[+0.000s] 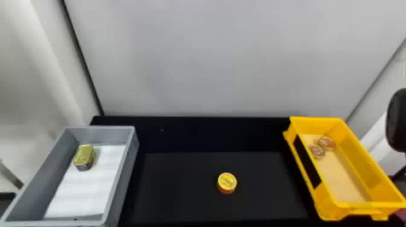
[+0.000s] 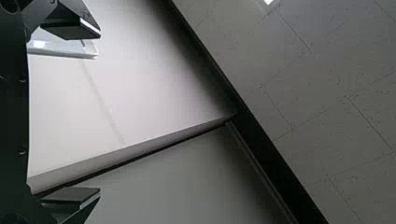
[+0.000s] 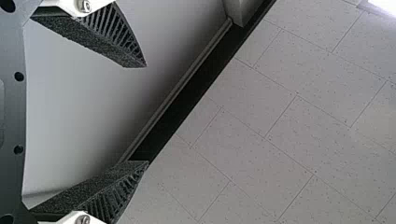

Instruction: Pick up the round yellow can and place it in the yellow rectangular box

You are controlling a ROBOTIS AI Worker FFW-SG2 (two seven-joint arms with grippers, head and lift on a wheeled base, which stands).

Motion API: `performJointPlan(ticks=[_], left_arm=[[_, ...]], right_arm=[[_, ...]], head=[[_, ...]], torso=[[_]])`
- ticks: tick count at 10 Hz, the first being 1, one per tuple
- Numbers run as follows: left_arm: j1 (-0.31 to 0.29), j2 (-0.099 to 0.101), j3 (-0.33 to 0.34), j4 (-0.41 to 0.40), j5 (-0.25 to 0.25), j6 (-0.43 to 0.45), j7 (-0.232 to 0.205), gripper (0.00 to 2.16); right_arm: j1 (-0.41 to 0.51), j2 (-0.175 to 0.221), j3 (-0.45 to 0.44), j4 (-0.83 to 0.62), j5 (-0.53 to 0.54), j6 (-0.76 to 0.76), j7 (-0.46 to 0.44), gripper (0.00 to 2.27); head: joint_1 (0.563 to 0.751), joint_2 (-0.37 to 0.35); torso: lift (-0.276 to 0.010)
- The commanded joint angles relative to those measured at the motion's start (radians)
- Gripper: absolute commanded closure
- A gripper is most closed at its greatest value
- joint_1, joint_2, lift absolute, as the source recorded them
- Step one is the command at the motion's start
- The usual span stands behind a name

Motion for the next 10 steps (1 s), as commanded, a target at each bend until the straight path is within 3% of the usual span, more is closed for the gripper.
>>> performJointPlan(ticks=[1,10], left_arm=[[0.0,0.001,-0.001,0.002,-0.003,-0.002,0.003,0.1],[0.002,0.002,-0.003,0.002,-0.003,-0.003,0.006,0.1]], right_arm=[[-0.003,0.0,0.001,0.001,-0.002,-0.002,0.001,0.02],[-0.001,0.0,0.002,-0.002,-0.019,0.024,0.002,0.02]], head=[[0.694,-0.078],[0.694,-0.078]], torso=[[-0.002],[-0.002]])
